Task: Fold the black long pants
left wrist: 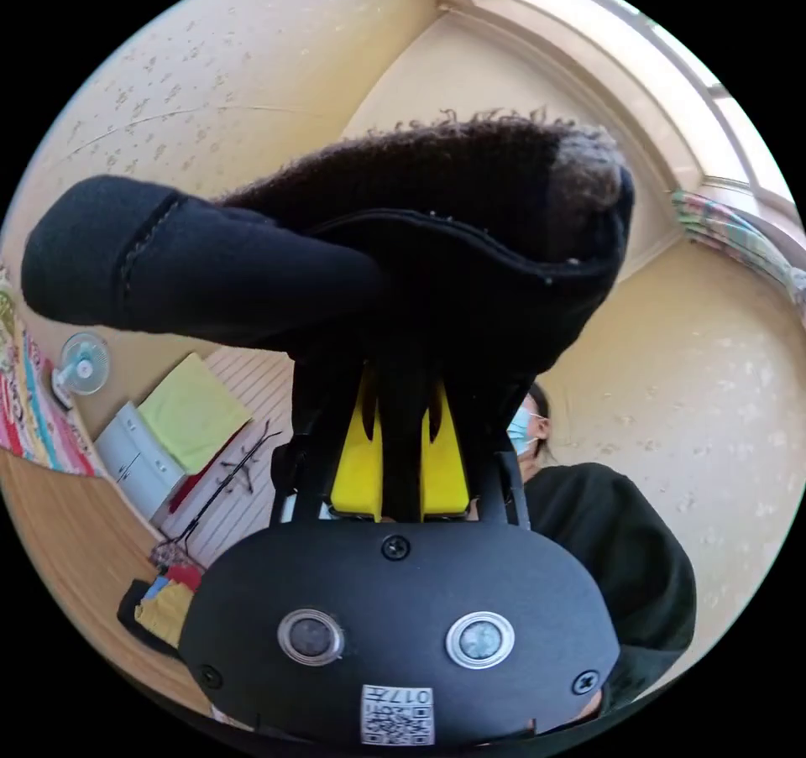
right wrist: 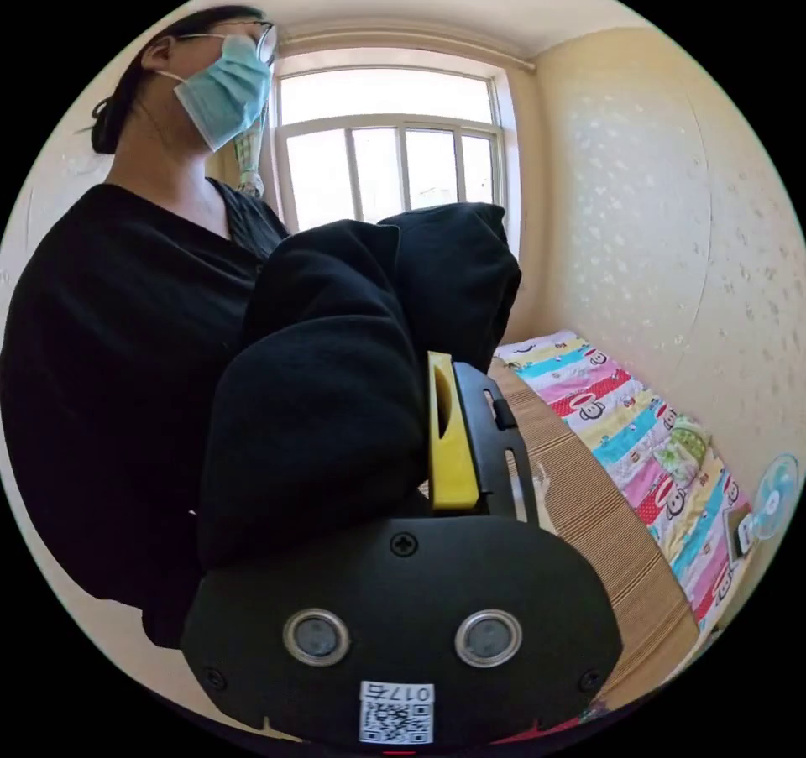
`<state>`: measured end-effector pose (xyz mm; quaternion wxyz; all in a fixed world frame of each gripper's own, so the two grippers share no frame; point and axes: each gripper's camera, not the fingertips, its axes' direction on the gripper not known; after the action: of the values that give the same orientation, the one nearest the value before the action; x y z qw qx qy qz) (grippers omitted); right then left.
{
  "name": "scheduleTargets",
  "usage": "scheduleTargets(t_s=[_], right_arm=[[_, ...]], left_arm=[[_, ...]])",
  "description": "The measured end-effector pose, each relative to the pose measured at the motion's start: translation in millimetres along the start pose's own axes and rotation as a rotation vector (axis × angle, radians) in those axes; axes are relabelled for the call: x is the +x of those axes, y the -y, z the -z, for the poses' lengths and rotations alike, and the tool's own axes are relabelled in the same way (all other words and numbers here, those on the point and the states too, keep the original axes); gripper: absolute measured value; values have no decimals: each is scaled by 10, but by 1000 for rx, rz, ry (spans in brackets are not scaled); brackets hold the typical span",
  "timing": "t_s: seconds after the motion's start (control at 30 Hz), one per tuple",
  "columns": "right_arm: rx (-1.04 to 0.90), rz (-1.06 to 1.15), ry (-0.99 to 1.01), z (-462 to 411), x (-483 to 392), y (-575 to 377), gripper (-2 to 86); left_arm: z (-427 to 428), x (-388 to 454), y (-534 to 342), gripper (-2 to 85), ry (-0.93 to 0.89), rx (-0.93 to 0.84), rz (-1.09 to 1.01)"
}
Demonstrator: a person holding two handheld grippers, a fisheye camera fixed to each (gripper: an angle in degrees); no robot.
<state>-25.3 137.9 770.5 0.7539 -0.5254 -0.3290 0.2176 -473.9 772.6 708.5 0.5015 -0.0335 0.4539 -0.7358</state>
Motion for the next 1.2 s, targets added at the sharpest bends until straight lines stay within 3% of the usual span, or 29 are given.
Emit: scheduleTargets(t_s=[0.1, 0.27, 0.4, 0.47, 0.77, 0.87, 1.0, 1.03, 1.1, 1.2], right_arm=[[20, 28, -84, -236, -81, 128, 84], [109, -142, 132, -532, 244, 233, 91], [-134, -12, 142, -882, 64, 491, 98], [-260, 113, 22, -1048, -181, 667, 99], [-504, 403, -95, -1215, -743, 1237, 107], [-476, 422, -95, -1190, -849, 1446, 118], [-261, 349, -104, -1022, -792, 1679, 136], [-367, 362, -67, -1163, -796, 1745, 141], [-734, 445, -207, -1626, -913, 1770, 158], [-925, 570, -380, -1784, -1042, 1681, 151]], left_arm=[[-7, 81, -95, 63, -140, -5, -79], [145, 43, -295, 63, -229, 107, -40], [371, 192, -445, 63, -80, 125, -17], [412, 281, -483, 63, -22, 99, -16], [306, 714, -576, 63, 44, 10, -156], [293, 613, -655, 63, -11, 64, -110], [294, 397, -846, 63, -61, 164, -34], [289, 345, -881, 63, -60, 184, -10], [257, 297, -892, 62, -34, 180, 20], [146, 353, -858, 62, 53, 127, 10]])
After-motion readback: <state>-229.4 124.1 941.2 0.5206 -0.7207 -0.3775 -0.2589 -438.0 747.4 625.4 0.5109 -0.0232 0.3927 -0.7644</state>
